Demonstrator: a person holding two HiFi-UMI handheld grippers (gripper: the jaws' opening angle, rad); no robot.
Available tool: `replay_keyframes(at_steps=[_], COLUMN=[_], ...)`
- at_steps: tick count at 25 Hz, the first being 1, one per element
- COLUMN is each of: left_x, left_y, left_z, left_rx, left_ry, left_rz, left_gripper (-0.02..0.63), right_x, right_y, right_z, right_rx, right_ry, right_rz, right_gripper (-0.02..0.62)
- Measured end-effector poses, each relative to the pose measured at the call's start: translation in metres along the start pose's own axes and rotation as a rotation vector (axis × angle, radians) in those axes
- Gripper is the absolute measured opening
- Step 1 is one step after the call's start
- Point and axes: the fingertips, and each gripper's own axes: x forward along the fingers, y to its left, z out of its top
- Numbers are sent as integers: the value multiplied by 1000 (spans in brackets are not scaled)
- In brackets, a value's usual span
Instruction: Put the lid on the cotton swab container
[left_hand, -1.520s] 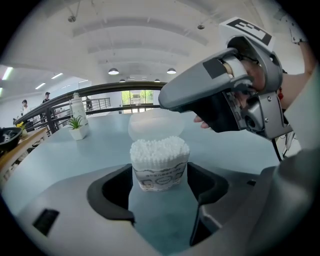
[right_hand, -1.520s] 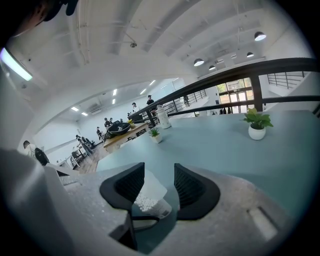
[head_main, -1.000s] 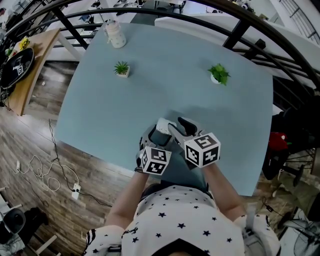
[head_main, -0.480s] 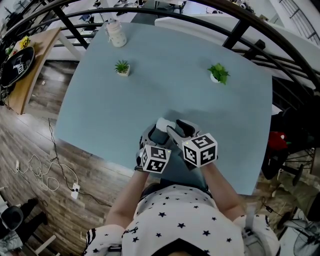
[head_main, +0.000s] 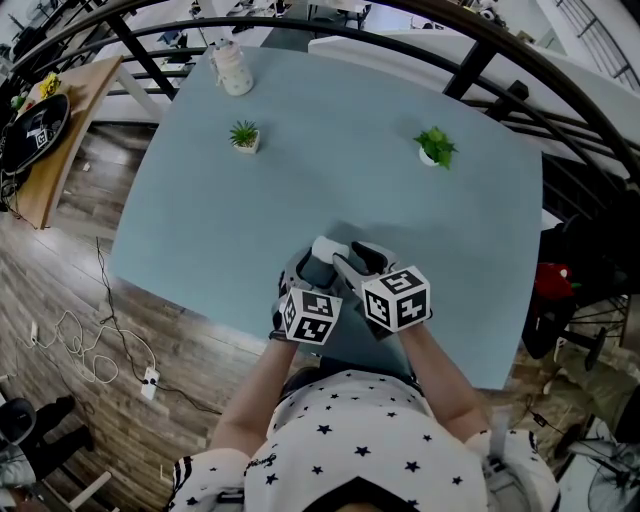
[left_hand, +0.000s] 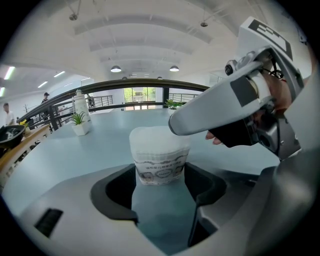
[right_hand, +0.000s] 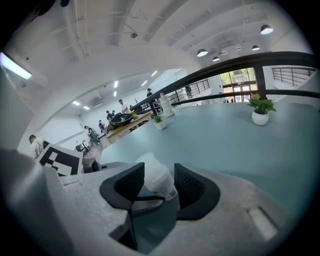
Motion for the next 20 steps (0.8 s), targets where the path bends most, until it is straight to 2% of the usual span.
replay_keyframes(at_steps=[4, 8, 16, 20], left_x=[0, 1, -7, -20], left_y=[0, 1, 0, -6], left_z=[-1, -2, 0, -3], left_rx=[2, 6, 0, 3], left_ry=[1, 1, -15, -28], left_rz=[2, 4, 8, 12], left_gripper=[302, 302, 302, 302], right_x=[1, 5, 1, -6], right_y=[-3, -11, -11, -10], right_z=[-4, -7, -4, -5], right_rx=[27, 137, 101, 33], right_ry=[11, 17, -47, -75], right_rz=[-1, 26, -25, -80], right_gripper=[189, 247, 262, 261])
